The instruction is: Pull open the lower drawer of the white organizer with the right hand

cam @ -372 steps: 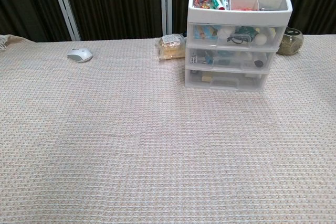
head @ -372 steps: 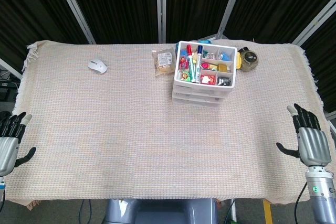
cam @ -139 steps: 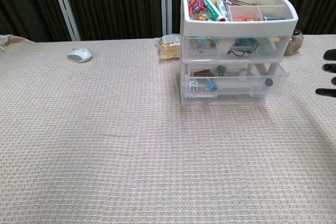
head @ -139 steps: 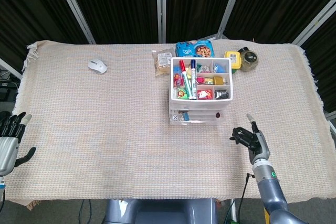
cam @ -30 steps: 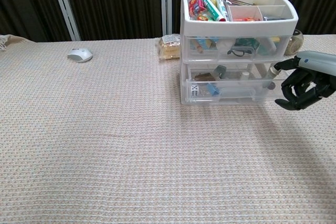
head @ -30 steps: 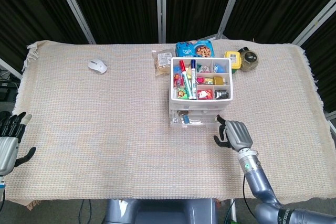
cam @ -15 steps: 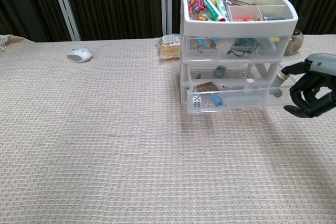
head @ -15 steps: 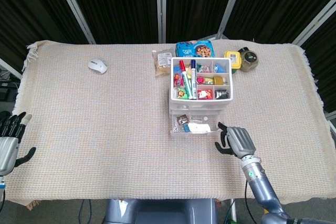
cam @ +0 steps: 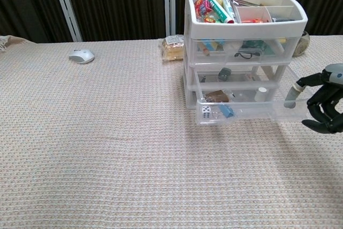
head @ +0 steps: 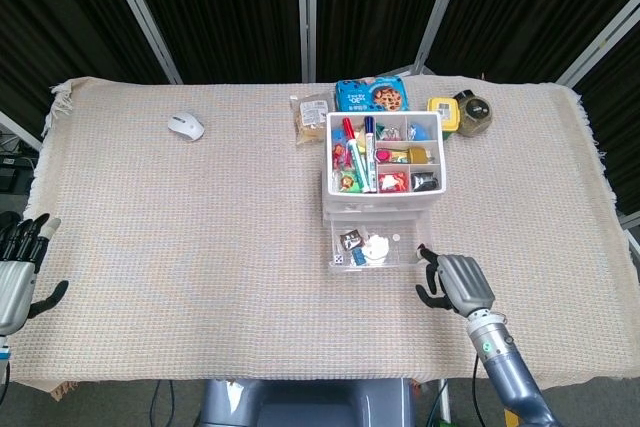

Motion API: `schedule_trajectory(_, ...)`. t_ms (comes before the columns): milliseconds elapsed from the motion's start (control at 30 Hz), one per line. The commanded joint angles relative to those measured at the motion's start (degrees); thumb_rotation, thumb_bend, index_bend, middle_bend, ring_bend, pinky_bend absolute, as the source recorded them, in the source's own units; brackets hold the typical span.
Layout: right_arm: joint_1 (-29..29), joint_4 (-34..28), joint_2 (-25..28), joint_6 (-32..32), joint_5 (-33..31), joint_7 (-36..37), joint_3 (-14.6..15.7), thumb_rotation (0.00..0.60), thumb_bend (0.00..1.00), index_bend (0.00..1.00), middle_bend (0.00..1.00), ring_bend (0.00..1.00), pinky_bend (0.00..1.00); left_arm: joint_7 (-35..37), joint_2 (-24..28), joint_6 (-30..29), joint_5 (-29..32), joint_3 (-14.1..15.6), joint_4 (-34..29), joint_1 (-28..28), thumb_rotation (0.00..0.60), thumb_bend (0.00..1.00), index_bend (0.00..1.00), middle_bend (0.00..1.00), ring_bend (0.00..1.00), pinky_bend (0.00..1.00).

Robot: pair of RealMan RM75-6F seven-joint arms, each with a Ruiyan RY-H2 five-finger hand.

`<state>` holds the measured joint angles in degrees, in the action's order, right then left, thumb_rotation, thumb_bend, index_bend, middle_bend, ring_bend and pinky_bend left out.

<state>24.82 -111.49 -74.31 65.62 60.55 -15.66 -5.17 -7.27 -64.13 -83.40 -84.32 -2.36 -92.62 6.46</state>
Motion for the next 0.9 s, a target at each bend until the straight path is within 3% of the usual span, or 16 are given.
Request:
schedule_trajectory(33, -0.2, -0.1, 0.1, 0.1, 0.4, 0.0, 0.3, 0.6, 0.33, 0.41, 0.73, 0.75, 0.47, 0.0, 0.0, 0.0, 0.0, 0.0, 0.0, 0.0, 0.6, 0.32, 0.0, 0.0, 0.0, 0.0)
schedule_trajectory(300, -0.6, -0.3, 0.0, 0.6, 1.4, 0.6, 0.4, 0.6, 0.32, 0.21, 0.74, 0.75, 0.47, 0.1, 0.0, 0.0, 0.0, 0.0, 0.0, 0.0, 0.6, 0.32, 0.0, 0.0, 0.0, 0.0)
schedule_trajectory(433, -1.0, -1.0, 0.4, 0.9, 2.0, 0.9, 0.6, 0.6, 0.24, 0.18, 0.75, 0.76, 0.47, 0.0, 0.0, 0.0, 0.0, 0.0, 0.0, 0.0, 0.6, 0.32, 0.0, 0.0, 0.0, 0.0)
schedule_trajectory(667, -1.3, -4.1, 2.6, 2.1, 2.7, 0.6, 0.0, 0.6, 0.17, 0.19, 0.8, 0.81, 0.49, 0.0, 0.0, 0.0, 0.0, 0.0, 0.0, 0.0, 0.6, 0.32, 0.0, 0.0, 0.0, 0.0)
schedule_trajectory(900, -0.5, -7.2, 4.9, 4.1, 3.6, -1.5, -2.6, 0.6, 0.14, 0.32, 0.9, 0.9, 0.55, -0.1, 0.0, 0.0, 0.1, 0.0, 0.0, 0.0, 0.6, 0.32, 0.0, 0.0, 0.0, 0.0)
